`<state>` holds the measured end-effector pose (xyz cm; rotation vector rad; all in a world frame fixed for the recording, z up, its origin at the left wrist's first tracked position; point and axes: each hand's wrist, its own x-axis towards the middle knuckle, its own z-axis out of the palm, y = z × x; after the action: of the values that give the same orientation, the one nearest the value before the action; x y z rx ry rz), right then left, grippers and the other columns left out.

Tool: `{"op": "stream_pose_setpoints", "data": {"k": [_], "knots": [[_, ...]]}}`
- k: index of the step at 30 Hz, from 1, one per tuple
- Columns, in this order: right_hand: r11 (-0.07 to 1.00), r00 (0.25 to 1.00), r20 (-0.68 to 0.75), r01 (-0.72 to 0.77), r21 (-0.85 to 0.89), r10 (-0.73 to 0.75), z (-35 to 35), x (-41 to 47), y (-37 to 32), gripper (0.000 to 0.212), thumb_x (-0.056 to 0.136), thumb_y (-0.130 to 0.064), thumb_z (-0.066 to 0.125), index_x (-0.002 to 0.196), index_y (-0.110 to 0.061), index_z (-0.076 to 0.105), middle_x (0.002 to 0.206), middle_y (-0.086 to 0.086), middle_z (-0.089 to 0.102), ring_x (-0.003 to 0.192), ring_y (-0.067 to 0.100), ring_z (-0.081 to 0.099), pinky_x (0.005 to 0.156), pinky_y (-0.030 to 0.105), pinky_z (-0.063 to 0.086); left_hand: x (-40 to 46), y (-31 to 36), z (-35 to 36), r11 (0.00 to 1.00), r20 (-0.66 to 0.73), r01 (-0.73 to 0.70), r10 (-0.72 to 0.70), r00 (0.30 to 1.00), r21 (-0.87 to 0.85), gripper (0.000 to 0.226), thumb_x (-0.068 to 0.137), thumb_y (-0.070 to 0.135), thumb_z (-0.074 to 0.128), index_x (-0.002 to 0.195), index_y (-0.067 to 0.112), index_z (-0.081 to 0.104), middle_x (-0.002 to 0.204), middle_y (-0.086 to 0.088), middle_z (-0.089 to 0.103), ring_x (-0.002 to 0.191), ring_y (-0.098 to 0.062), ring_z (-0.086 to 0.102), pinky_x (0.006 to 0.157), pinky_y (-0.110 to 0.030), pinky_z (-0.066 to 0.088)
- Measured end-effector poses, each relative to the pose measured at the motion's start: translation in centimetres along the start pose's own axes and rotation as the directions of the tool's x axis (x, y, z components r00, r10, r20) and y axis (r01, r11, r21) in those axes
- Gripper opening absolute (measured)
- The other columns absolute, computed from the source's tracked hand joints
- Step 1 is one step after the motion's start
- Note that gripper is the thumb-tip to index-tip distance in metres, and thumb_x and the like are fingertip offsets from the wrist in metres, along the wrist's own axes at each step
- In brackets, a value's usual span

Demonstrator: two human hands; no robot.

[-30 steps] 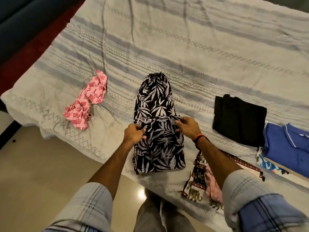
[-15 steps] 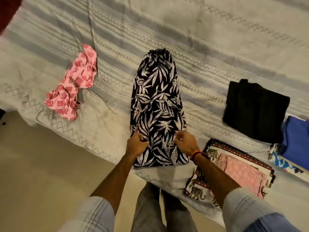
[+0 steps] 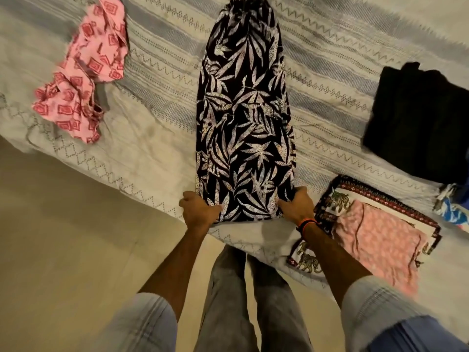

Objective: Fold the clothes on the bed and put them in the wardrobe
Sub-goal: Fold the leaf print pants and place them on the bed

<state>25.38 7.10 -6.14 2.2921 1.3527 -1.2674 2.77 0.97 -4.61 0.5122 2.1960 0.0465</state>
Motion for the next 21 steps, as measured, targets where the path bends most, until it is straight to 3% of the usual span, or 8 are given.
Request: {"op": "stream_pose_setpoints", "data": {"k": [3,7,11,13,15,17,19,21], "knots": [[0.998,0.999,0.038,0.013,0.056,-0.015,-0.1,-0.5,-0.3,0.045,0.089,-0.026,0.071,0.124,-0.003,0.056,0.120,0.012,0.065,0.112,0.031,0.061,0.094,0.035,0.048,0.3,-0.3,0.0,0.998,0.083,0.054,-0.052,0.995,-0.025,0.083,0.069,0.039,0.086,0.129,-0.002,0.045,0.130,-0.020,0.057,0.117,-0.038,0.057,0.092,-0.041,0.050],[0.989,0.999,0.041,0.017,0.144,-0.024,-0.2,-1.1,-0.1,0.042,0.086,-0.035,0.073,0.117,-0.008,0.065,0.113,0.006,0.070,0.099,0.026,0.066,0.091,0.038,0.054,-0.3,-0.8,-0.3,0.992,0.141,0.103,-0.091,0.986,-0.078,0.078,0.074,0.042,0.080,0.133,0.002,0.050,0.134,-0.017,0.057,0.119,-0.035,0.057,0.097,-0.042,0.050],[0.985,0.999,0.036,0.031,0.172,-0.038,-1.5,-2.0,0.7,0.065,0.080,-0.046,0.074,0.127,-0.004,0.059,0.119,0.012,0.068,0.101,0.032,0.067,0.091,0.048,0.056,-2.4,-0.6,-1.0,0.963,0.146,0.112,-0.078,0.986,-0.246,0.078,0.081,0.033,0.077,0.141,-0.002,0.042,0.143,-0.020,0.049,0.126,-0.035,0.051,0.099,-0.038,0.046],[0.976,0.997,0.018,0.065,0.207,-0.071,-2.4,-3.0,1.0,0.069,0.080,-0.044,0.075,0.132,-0.004,0.054,0.126,0.016,0.064,0.098,0.036,0.068,0.087,0.053,0.057,-3.9,-0.7,-1.6,0.941,0.129,0.095,-0.056,0.990,-0.324,0.073,0.083,0.031,0.076,0.140,-0.002,0.043,0.141,-0.019,0.051,0.119,-0.034,0.054,0.086,-0.032,0.052],[0.961,0.996,-0.016,0.089,0.261,-0.088,-3.9,-4.9,0.7,0.064,0.086,-0.031,0.074,0.135,0.002,0.049,0.130,0.014,0.060,0.086,0.034,0.070,0.082,0.054,0.057,-5.6,-0.7,-2.1,0.919,0.114,0.076,-0.034,0.993,-0.387,0.064,0.085,0.027,0.075,0.136,-0.002,0.048,0.133,-0.017,0.056,0.100,-0.027,0.060,0.057,-0.020,0.052],[0.948,0.996,-0.018,0.088,0.307,-0.086,-4.9,-5.9,1.1,0.052,0.090,-0.018,0.070,0.131,0.007,0.052,0.123,0.017,0.063,0.071,0.027,0.071,0.071,0.043,0.061,-6.9,-0.7,-2.4,0.894,0.087,0.049,-0.011,0.996,-0.446,0.048,0.085,0.023,0.076,0.123,-0.002,0.060,0.119,-0.016,0.064,0.078,-0.019,0.063,0.037,-0.013,0.044],[0.936,0.993,-0.026,0.114,0.332,-0.112,-6.0,-7.4,1.9,0.051,0.090,-0.015,0.069,0.132,0.008,0.052,0.122,0.024,0.064,0.051,0.008,0.066,0.050,0.020,0.055,-8.8,-0.7,-3.0,0.869,0.052,0.021,0.006,0.999,-0.495,0.035,0.084,0.022,0.077,0.108,-0.002,0.067,0.104,-0.015,0.070,0.067,-0.018,0.065,0.037,-0.013,0.045],[0.916,0.988,-0.051,0.154,0.371,-0.145,-7.0,-8.9,2.5,0.049,0.090,-0.014,0.069,0.132,0.007,0.053,0.114,0.023,0.067,0.044,0.003,0.060,0.037,0.010,0.043,-10.7,-0.8,-3.5,0.843,0.031,0.003,0.016,0.999,-0.538,0.029,0.083,0.020,0.077,0.098,-0.003,0.068,0.091,-0.013,0.071,0.060,-0.017,0.065,0.039,-0.016,0.048]]}}
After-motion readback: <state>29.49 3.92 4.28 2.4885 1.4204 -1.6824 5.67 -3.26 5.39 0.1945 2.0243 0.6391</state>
